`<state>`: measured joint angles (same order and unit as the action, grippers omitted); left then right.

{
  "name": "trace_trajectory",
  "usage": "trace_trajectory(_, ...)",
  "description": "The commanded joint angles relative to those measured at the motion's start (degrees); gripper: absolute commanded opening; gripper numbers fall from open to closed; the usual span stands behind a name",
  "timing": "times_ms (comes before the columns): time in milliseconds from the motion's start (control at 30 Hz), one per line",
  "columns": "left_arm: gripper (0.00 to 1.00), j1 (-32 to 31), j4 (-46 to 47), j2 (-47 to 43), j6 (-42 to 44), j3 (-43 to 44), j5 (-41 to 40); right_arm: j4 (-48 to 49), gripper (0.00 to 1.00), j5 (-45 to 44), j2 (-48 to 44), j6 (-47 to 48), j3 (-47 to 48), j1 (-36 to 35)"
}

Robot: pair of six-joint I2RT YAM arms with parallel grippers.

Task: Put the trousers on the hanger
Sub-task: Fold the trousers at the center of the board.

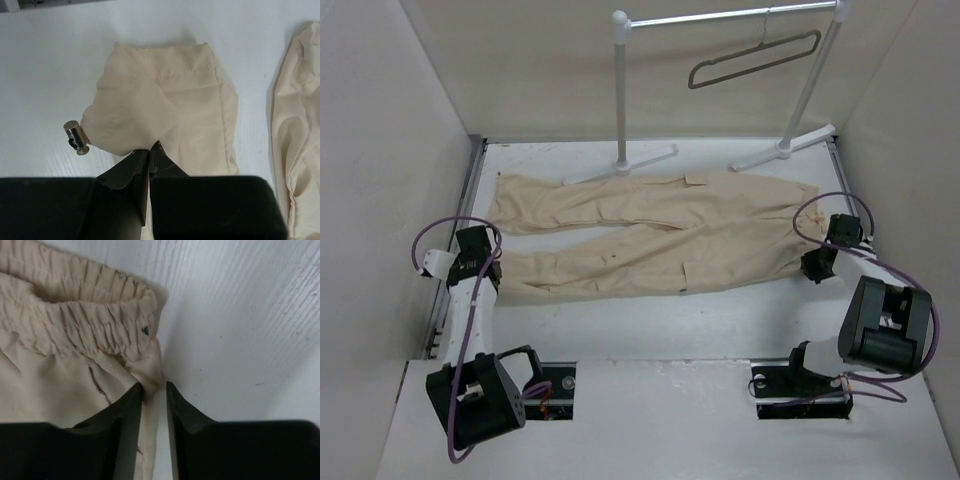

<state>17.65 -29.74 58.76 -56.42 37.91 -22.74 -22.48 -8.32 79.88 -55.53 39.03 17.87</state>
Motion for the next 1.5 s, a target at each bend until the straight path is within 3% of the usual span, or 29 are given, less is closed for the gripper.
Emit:
trace_trajectory(0,0.0,1.46,0.03,-0.49,0.26,2.08,-2.04,4.55,0.21,-0.03,0.11,-0.98,0.35,0.37)
trace_trajectory(67,0.0,2.87,-1.63,-1.36,0.79,3.21,-2.13,2.45,0.09,-0.38,-3.21,-1.25,-0.26,1.42)
trace_trajectory(133,0.0,3.84,-5.4,-1.9,2.28,6.37,-3.7,-1.93,0.05,-1.52,-9.53,-1.6,-0.79,1.69)
trace_trajectory(267,0.0,3.84,-9.72,-0.15,5.17,15.07,-8.98,-7.92,0.04,-3.55,-18.7,-1.87,-0.62,0.55)
trace_trajectory(433,0.0,1.21,-7.8,7.84,11.68,28.25,-14.34,-6.18,0.05,-3.64,-15.9,-1.34,5.26,-2.26)
trace_trajectory(700,0.0,-3.45,-1.73,31.64,15.64,49.86,-15.5,-2.92,0.05,-4.52,-0.27,-0.72,20.63,-4.02)
trace_trajectory(1067,0.0,-4.33,-1.64,58.81,20.03,79.66,-12.42,-9.68,0.06,1.98,27.76,1.56,53.58,-4.81)
trace_trajectory(1333,0.04,-4.33,3.1,71.66,20.83,87.68,-9.16,-15.67,0.08,3.13,47.02,1.74,76.0,-5.61)
trace_trajectory(1467,0.13,-4.33,8.72,75.61,21.09,92.07,-4.87,-15.14,0.19,3.04,50.73,-0.36,80.15,-6.22)
